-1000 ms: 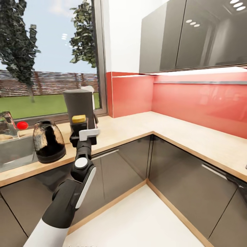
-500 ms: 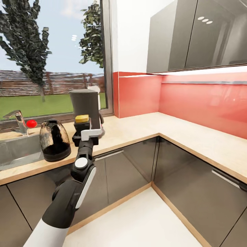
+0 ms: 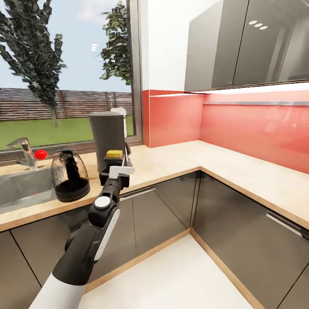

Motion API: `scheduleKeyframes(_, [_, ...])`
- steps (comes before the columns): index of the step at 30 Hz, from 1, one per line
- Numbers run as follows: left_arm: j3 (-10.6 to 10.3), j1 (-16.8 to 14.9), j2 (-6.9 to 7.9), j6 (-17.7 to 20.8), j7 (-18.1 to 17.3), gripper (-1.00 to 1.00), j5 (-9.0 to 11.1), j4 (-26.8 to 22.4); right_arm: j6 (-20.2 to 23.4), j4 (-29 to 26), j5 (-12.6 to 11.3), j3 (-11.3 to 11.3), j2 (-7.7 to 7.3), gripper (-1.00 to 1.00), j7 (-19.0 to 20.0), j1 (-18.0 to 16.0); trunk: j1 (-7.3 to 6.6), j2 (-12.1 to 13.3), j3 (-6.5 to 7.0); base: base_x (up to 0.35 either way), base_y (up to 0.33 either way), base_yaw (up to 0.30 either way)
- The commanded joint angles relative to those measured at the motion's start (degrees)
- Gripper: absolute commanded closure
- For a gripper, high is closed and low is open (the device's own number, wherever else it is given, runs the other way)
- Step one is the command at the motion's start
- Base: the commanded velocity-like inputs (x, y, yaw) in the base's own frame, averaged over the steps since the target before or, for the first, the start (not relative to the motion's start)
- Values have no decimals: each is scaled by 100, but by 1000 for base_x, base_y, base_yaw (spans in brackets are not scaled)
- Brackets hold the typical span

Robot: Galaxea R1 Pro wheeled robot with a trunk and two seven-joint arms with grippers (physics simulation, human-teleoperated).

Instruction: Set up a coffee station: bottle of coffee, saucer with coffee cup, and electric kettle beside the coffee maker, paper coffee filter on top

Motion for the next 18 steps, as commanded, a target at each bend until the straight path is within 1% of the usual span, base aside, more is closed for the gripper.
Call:
scheduleKeyframes(1, [-8, -5, 3, 64, 10, 100, -33, -1, -4, -11, 17, 10, -2, -100, -1, 3, 0, -3, -5, 0, 0, 0])
scheduleKeyframes(6, [0, -5, 10, 94, 8, 100, -33, 2, -4, -11, 17, 10, -2, -100, -1, 3, 0, -3, -5, 14, 0, 0])
scheduleKeyframes(12, [112, -5, 11, 91, 16, 100, -33, 5, -4, -11, 17, 10, -2, -100, -1, 3, 0, -3, -5, 97, 0, 0])
scheduleKeyframes(13, [155, -5, 18, 90, 17, 100, -33, 5, -4, -11, 17, 10, -2, -100, -1, 3, 0, -3, -5, 121, 0, 0])
scheduleKeyframes(18, [216, -5, 21, 85, 18, 100, -33, 10, -4, -11, 17, 10, -2, -100, -1, 3, 0, -3, -5, 166, 0, 0])
